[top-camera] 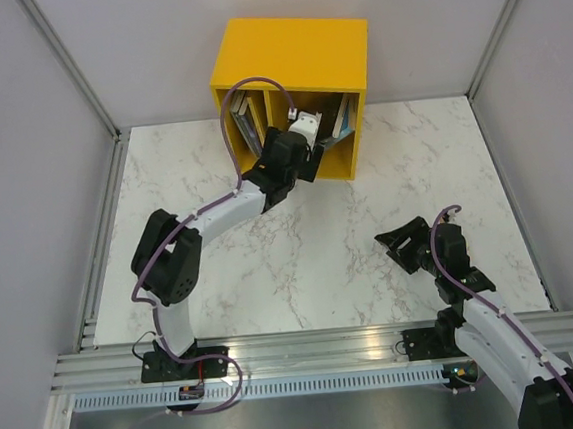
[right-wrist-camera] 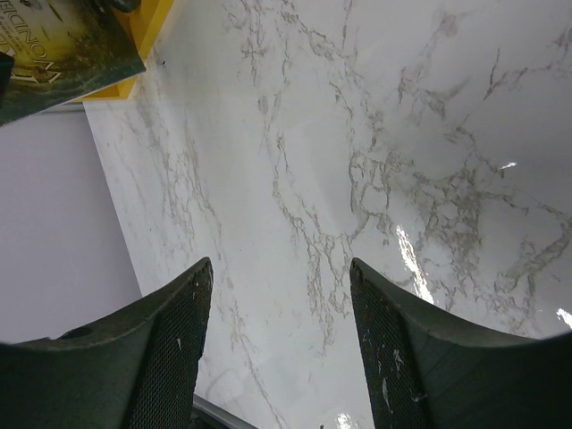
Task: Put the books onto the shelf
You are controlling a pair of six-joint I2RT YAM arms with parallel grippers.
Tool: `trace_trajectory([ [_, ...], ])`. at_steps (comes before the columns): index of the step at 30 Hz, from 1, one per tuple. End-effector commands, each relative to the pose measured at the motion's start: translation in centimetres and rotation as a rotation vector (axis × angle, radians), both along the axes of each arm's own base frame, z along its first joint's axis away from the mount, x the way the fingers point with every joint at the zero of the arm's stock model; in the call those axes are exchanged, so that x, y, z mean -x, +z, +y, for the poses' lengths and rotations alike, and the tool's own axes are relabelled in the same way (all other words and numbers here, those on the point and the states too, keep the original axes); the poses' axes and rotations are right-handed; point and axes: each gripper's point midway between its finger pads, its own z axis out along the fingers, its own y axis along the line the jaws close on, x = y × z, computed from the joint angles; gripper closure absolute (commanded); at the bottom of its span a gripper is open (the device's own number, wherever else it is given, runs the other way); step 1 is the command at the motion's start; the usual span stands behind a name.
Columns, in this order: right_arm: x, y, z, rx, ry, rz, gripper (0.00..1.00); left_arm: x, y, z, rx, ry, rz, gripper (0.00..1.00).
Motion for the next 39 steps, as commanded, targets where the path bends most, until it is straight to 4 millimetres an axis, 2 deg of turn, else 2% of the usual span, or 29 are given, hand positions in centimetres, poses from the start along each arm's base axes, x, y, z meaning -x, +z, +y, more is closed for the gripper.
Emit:
trace_trajectory([
  [1, -0.6, 1.9, 0.0, 0.004, -0.001, -0.045, 0.33, -0.7, -0.7, -1.3, 0.057, 0.003, 0.037, 0.01],
  [3, -0.6, 1.8, 0.0, 0.006, -0.003, -0.043, 0.33, -1.0, -1.9, -1.7, 0.044, -0.003, 0.056, 0.07],
  [4, -0.5, 1.8, -0.1, 0.009, -0.004, -0.041, 0.33, -1.2, -2.0, -1.9, 0.041, -0.004, 0.057, 0.31],
  [5, -0.5, 1.8, -0.1, 0.012, -0.005, -0.042, 0.33, -1.3, -2.4, -1.9, 0.032, -0.004, 0.063, 0.5],
  [7, -0.5, 1.6, -0.2, 0.016, -0.007, -0.037, 0.33, -1.7, -2.9, -2.0, 0.025, 0.006, 0.069, 0.85],
  [8, -0.5, 1.5, -0.2, 0.019, -0.009, -0.034, 0.33, -2.0, -2.8, -1.7, 0.02, 0.025, 0.06, 0.98],
  [9, -0.6, 1.3, -0.3, 0.021, -0.014, -0.03, 0.33, -2.1, -2.8, -1.7, 0.014, 0.031, 0.058, 0.98],
  [12, -0.6, 0.9, -0.4, 0.031, -0.014, -0.019, 0.33, -3.0, -1.3, -1.4, 0.008, 0.069, 0.017, 0.98],
  [19, -1.0, 0.3, -0.3, 0.033, -0.013, -0.013, 0.33, -5.6, 4.3, -1.3, -0.008, 0.136, -0.114, 0.98],
  [25, -1.3, -0.2, -0.3, 0.039, -0.011, -0.004, 0.33, -6.2, 8.2, -1.4, -0.043, 0.176, -0.202, 0.98],
  [30, -1.7, -0.6, -0.1, 0.036, -0.009, -0.003, 0.33, -6.8, 9.4, -2.1, -0.02, 0.168, -0.228, 0.98],
  [35, -1.6, -1.6, 0.0, 0.034, -0.004, 0.018, 0.34, -8.4, 7.9, -3.2, -0.049, 0.174, -0.228, 0.98],
  [36, -1.7, -1.6, -0.1, 0.036, -0.006, 0.017, 0.34, -8.7, 8.2, -3.4, -0.037, 0.179, -0.236, 0.95],
  [37, -1.7, -1.7, 0.0, 0.036, -0.002, 0.015, 0.34, -9.1, 6.8, -3.7, -0.051, 0.179, -0.223, 0.78],
  [39, -1.6, -2.0, 0.0, 0.031, -0.002, 0.02, 0.34, -9.9, 7.1, -4.0, -0.031, 0.187, -0.239, 0.5],
])
